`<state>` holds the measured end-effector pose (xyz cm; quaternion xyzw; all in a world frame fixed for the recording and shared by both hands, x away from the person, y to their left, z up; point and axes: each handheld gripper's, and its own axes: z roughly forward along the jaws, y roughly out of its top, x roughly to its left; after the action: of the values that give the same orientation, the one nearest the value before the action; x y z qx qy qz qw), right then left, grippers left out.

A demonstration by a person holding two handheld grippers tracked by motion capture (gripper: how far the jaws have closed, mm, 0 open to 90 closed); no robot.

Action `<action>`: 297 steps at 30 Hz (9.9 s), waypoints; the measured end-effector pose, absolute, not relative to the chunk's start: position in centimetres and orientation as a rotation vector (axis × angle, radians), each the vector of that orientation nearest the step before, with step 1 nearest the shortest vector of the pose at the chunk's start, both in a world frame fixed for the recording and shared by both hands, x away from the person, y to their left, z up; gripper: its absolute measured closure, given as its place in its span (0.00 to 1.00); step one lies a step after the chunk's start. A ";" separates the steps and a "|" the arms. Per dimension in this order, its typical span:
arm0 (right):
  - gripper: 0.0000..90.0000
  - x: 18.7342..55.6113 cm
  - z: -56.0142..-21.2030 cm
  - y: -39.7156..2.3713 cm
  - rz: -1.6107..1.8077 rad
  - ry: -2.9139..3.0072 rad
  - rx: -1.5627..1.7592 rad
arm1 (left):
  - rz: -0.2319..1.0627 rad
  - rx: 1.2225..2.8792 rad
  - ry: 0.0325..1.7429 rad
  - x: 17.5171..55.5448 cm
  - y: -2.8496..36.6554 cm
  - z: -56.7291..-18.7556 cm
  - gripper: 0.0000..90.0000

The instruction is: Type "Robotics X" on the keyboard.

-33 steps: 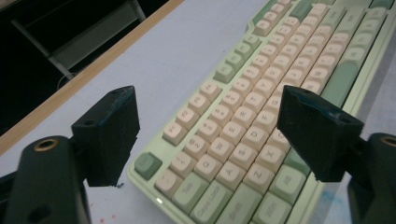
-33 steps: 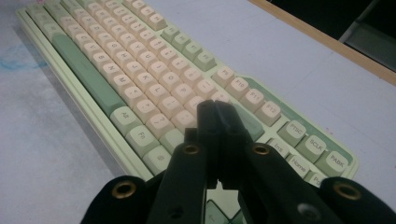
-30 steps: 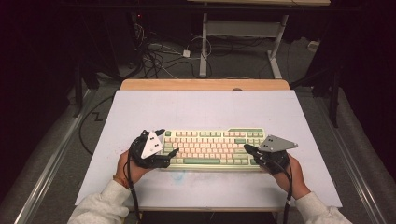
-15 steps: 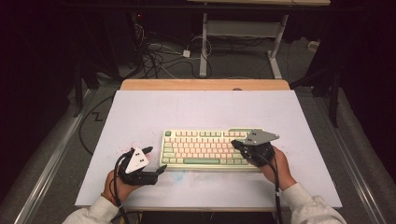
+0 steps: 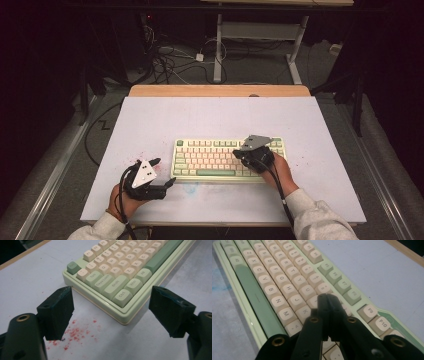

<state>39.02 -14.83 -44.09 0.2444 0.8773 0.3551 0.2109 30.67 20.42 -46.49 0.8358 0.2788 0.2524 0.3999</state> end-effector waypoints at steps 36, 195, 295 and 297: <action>0.79 38.1 -42.4 -15.4 1.101 2.334 0.679 | 0.637 2.162 0.682 30.9 20.2 -46.7 0.23; 0.51 31.1 -44.2 -23.5 1.131 2.159 0.719 | 0.718 2.099 0.661 32.0 19.3 -44.6 0.20; 0.35 37.1 -41.9 -16.1 1.185 2.272 0.636 | 0.691 2.159 0.689 30.7 21.0 -46.9 0.20; 0.30 36.8 -42.0 -16.3 1.205 2.263 0.623 | 0.692 2.149 0.690 30.8 20.9 -46.8 0.20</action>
<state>36.77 -16.30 -41.98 0.2286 0.8306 0.4424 0.2491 30.81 20.95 -46.79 0.8419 0.2702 0.2711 0.3804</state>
